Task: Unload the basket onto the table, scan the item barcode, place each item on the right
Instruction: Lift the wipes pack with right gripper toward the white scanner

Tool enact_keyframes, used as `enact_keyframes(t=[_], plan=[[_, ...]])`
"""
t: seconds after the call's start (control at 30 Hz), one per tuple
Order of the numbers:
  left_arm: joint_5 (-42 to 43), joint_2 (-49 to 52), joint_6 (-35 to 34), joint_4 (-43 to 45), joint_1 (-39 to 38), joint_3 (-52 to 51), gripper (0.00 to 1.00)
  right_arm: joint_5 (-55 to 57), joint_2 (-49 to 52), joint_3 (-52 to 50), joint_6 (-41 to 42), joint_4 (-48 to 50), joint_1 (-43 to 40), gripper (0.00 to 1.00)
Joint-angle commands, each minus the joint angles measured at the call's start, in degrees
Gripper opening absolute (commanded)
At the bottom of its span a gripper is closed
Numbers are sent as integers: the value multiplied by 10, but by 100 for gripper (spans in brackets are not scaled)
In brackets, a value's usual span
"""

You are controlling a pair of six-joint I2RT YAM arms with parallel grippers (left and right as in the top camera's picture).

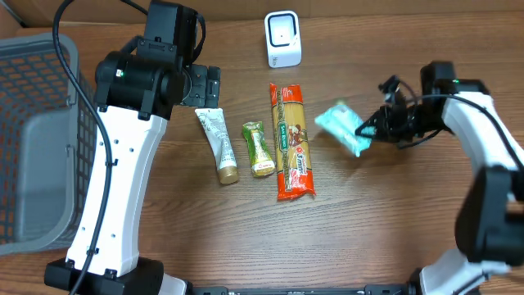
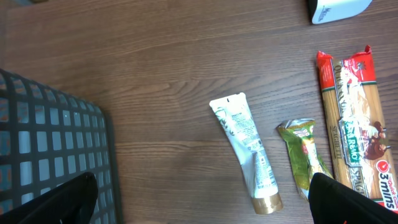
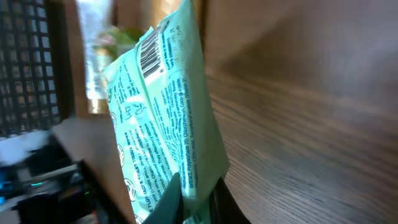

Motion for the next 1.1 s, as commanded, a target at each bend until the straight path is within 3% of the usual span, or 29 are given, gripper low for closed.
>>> enact_keyframes(t=[0.0,0.23,0.57,0.7,0.87,1.07], plan=[[-8,2,5,3,3,2,99,37,-96,22,-4,6,33,4],[-7,2,5,3,3,2,100,96,-191,22,-3,9,115,4],[-8,2,5,3,3,2,99,96,-210,22,14,10,127,4],[-7,2,5,3,3,2,100,157,-208,31,117,36,127,3],[-8,2,5,3,3,2,100,189,-186,127,119,-11,127,3],[-7,2,5,3,3,2,100,292,-102,341,119,-82,133,3]])
